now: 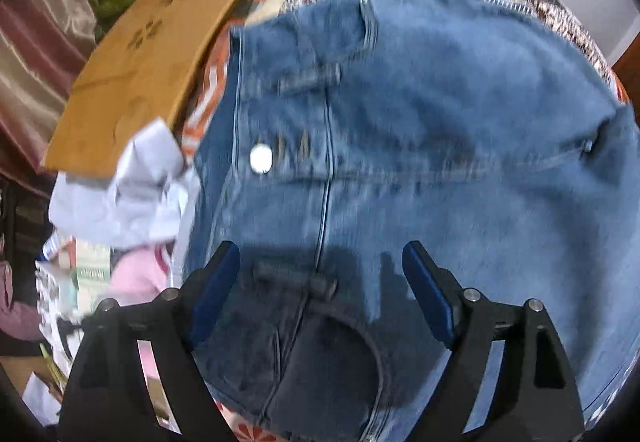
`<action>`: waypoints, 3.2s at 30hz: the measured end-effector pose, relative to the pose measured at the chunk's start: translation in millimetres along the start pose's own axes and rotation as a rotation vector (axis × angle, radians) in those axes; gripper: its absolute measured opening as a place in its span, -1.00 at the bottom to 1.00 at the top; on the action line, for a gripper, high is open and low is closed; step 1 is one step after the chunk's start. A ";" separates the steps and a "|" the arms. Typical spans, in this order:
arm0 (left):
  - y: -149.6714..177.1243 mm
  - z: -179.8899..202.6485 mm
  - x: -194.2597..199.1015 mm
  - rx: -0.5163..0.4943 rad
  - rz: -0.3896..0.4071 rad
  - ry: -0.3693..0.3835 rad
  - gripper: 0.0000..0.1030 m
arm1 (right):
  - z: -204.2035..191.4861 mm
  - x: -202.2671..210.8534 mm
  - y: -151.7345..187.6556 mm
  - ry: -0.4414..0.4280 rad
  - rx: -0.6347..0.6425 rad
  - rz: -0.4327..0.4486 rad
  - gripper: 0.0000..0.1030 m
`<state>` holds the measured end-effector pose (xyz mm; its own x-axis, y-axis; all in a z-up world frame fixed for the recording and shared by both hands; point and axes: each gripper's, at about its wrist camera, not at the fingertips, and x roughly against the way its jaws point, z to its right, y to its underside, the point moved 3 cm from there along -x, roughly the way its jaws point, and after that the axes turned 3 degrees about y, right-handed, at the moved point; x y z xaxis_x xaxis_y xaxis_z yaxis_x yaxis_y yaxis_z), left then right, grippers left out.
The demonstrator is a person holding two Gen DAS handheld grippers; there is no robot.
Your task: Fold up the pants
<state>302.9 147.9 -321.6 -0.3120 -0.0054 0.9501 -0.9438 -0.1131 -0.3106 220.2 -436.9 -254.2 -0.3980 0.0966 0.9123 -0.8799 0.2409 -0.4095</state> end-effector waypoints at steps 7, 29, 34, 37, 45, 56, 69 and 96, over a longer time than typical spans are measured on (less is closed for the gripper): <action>32.0 1.6 -19.7 0.020 -0.061 -0.011 0.69 | 32.4 -18.3 49.0 -0.019 -0.110 -0.056 -0.10; 21.5 -1.3 9.4 -0.012 -0.010 -0.136 0.92 | 73.1 35.3 18.7 0.209 -0.155 0.247 -0.86; 38.2 -14.8 -7.7 0.052 -0.072 -0.119 0.92 | 85.9 -12.1 59.2 0.226 -0.151 0.074 -0.86; 52.8 -17.9 -25.5 0.058 -0.101 -0.112 0.93 | 89.0 -23.3 73.5 0.223 -0.162 0.030 -0.85; 32.2 -19.0 -4.0 0.047 -0.028 -0.098 0.93 | 57.5 37.7 23.1 0.320 0.011 0.100 -0.62; -30.1 -6.1 44.8 -0.101 0.059 -0.075 0.93 | -160.5 107.8 -82.6 -0.102 0.376 0.400 0.22; -111.6 -47.5 30.0 0.001 0.175 -0.060 0.93 | -346.3 32.0 -117.3 -0.365 0.625 0.308 0.30; -149.3 -69.9 -41.5 0.179 0.148 0.063 -0.91 | -420.8 -7.5 -104.7 -0.462 0.758 0.129 -0.88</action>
<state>449.2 234.5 -316.8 -0.4570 0.0264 0.8891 -0.8545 -0.2904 -0.4306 424.4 -56.4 -213.6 -0.4264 -0.3592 0.8302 -0.6910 -0.4629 -0.5552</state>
